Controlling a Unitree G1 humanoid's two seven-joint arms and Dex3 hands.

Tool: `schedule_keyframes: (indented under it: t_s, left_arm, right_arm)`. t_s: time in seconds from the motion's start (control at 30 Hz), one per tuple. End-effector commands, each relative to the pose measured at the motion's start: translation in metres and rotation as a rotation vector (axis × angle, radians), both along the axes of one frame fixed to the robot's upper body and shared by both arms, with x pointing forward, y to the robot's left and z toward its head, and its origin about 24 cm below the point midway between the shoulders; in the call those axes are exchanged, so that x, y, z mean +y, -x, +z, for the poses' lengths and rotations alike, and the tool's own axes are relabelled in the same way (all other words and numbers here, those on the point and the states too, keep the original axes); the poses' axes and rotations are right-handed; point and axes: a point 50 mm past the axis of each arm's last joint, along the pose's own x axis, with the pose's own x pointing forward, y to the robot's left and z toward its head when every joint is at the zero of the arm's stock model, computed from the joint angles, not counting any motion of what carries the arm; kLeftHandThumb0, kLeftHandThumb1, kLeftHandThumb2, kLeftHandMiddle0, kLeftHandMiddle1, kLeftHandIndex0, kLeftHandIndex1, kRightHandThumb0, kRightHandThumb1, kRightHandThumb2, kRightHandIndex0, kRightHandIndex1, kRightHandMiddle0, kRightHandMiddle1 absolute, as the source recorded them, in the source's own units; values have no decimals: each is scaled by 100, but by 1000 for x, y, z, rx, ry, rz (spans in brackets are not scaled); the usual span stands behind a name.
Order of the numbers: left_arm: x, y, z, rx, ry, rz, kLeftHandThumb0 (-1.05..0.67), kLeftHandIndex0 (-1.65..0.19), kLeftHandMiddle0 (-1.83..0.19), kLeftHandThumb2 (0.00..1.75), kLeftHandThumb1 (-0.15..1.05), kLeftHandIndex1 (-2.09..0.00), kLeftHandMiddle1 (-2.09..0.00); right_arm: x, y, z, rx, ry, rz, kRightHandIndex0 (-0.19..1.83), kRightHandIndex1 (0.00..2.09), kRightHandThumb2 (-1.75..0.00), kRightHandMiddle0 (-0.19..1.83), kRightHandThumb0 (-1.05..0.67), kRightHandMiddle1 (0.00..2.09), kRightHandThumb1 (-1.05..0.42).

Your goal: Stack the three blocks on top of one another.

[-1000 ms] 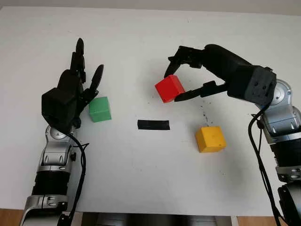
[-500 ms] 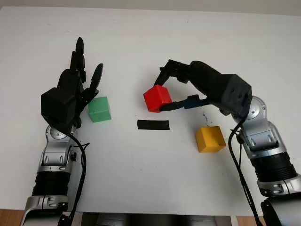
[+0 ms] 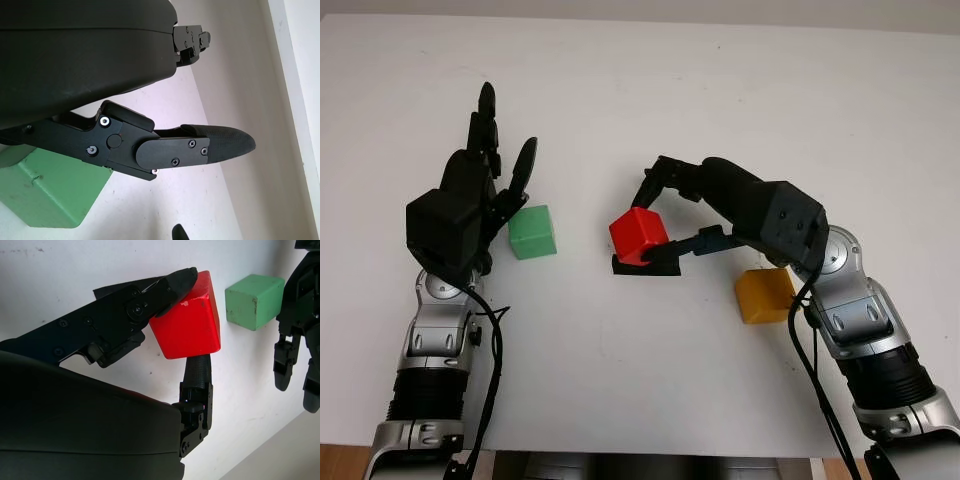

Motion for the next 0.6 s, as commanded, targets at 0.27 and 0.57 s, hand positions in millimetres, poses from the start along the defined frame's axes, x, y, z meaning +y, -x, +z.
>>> schedule_keyframes:
  t_s: [0.27, 0.57]
  left_arm:
    - [-1, 2, -1, -7, 6, -2, -83, 13, 16, 47, 105, -5, -6]
    - [1, 2, -1, -8, -1, -9, -82, 13, 16, 46, 105, -5, -6]
  right_arm:
    - [2, 5, -7, 15, -8, 13, 22, 4, -5, 39, -46, 172, -93]
    - [-2, 5, -9, -109, 121, -18, 25, 6, -5, 38, -43, 170, -93]
